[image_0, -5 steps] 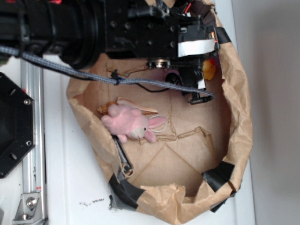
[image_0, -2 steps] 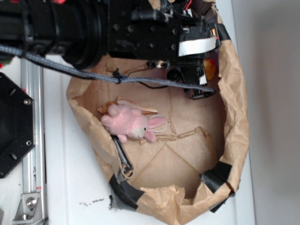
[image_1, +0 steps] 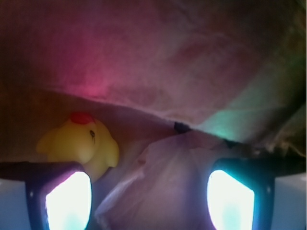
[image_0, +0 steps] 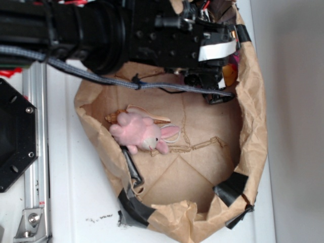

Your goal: Grab the yellow duck.

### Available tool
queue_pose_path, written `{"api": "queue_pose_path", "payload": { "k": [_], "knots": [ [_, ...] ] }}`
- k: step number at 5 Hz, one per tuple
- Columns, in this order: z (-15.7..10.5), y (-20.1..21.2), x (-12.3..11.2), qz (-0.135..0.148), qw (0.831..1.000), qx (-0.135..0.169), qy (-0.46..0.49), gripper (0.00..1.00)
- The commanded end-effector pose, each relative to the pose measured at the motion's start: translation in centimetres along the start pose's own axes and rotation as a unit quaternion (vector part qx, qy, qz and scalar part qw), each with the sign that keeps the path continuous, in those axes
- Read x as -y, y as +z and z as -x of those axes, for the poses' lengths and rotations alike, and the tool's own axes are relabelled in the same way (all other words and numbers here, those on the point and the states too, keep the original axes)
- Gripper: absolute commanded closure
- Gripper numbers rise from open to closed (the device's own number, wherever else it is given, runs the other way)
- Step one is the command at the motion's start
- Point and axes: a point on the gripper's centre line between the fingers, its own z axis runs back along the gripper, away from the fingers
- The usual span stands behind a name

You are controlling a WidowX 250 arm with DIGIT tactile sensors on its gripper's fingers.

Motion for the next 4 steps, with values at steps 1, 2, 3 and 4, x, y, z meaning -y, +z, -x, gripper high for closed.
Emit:
{"api": "queue_pose_path", "payload": {
  "k": [1, 2, 3, 4],
  "knots": [
    [-1.5, 0.8, -0.3, -0.006, 0.999, 0.033, 0.003, 0.0],
    [-1.5, 0.7, -0.1, -0.008, 0.999, 0.03, 0.004, 0.0],
    [-1.6, 0.7, 0.1, -0.008, 0.999, 0.031, 0.001, 0.0],
    [-1.9, 0.8, 0.9, 0.0, 0.999, 0.043, -0.016, 0.0]
  ]
}}
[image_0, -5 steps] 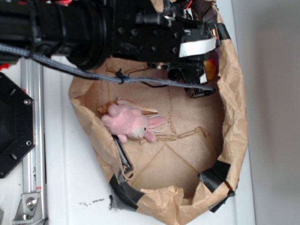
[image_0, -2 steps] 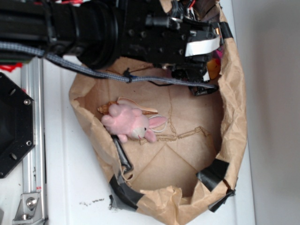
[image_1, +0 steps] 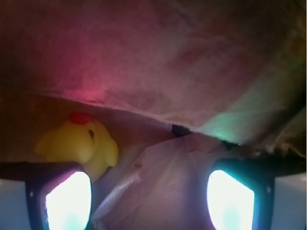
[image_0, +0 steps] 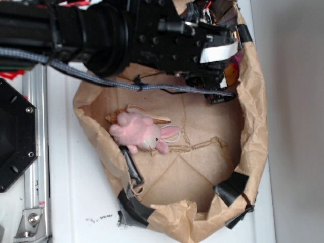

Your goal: Grab the yellow duck.

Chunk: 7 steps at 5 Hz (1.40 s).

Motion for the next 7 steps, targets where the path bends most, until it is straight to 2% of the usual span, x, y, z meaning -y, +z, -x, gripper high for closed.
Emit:
{"api": "queue_pose_path", "payload": {
  "k": [1, 2, 4, 7],
  "knots": [
    [-2.2, 1.6, 1.6, 0.04, 0.996, 0.065, -0.039, 0.0],
    [-2.4, 2.6, 2.0, 0.05, 0.994, 0.083, -0.046, 0.0],
    [-2.8, 1.8, 1.6, 0.04, 0.995, 0.081, -0.037, 0.0],
    [-3.0, 0.4, 2.6, 0.059, 0.995, 0.064, -0.046, 0.0]
  ]
}}
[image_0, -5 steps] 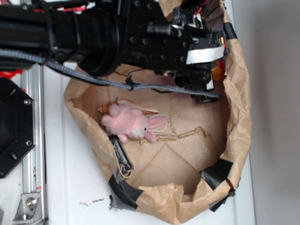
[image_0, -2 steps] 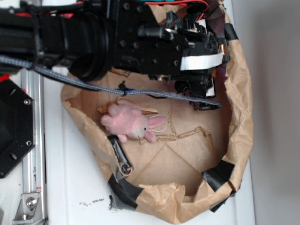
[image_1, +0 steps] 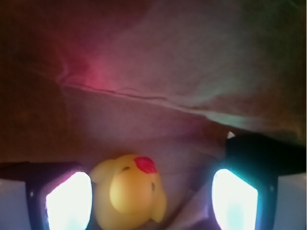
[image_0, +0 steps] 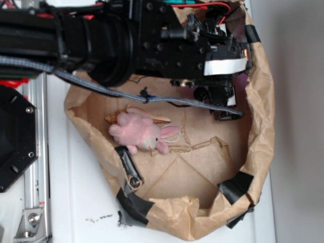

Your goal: Grab the yellow duck.

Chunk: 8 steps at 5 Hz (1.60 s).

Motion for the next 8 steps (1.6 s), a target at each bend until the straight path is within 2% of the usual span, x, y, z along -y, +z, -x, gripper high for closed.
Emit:
{"api": "queue_pose_path", "payload": {
  "k": [1, 2, 6, 7, 8],
  "knots": [
    [-0.9, -0.2, 0.3, 0.0, 1.0, 0.017, -0.016, 0.0],
    [-0.4, 0.2, 0.7, 0.009, 1.0, 0.019, -0.011, 1.0],
    [-0.6, 0.6, 0.4, 0.005, 1.0, 0.025, -0.004, 1.0],
    [-0.7, 1.1, 0.5, 0.013, 1.0, 0.023, -0.01, 1.0],
    [-1.5, 3.3, 1.3, 0.038, 0.998, 0.038, -0.024, 1.0]
  ]
}}
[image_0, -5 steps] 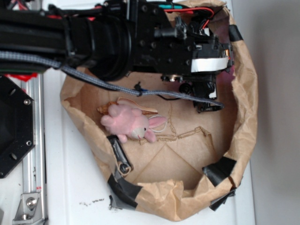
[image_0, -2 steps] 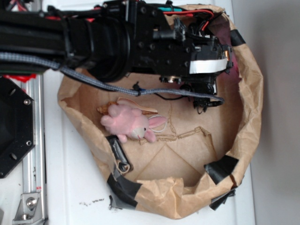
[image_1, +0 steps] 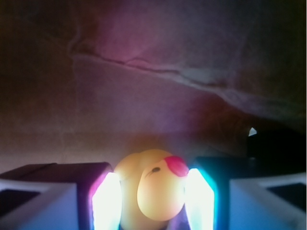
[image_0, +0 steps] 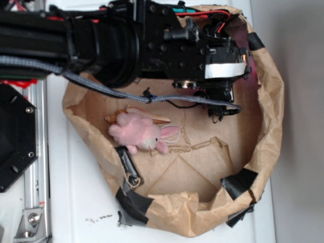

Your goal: Grab the yellow duck.

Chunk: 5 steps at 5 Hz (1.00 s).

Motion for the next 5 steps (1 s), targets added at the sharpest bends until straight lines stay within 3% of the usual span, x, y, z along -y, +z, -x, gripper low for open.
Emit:
{"api": "queue_pose_path", "payload": {
  "k": [1, 3, 4, 5],
  "knots": [
    [-3.3, 8.6, 2.5, 0.081, 0.992, 0.077, -0.051, 1.0],
    [-1.6, 10.3, 3.5, 0.096, 0.992, 0.03, -0.075, 1.0],
    [-1.1, 10.2, 3.6, 0.092, 0.992, 0.028, -0.085, 1.0],
    [-0.7, 8.9, 3.7, 0.102, 0.99, -0.004, -0.096, 0.0]
  ]
}}
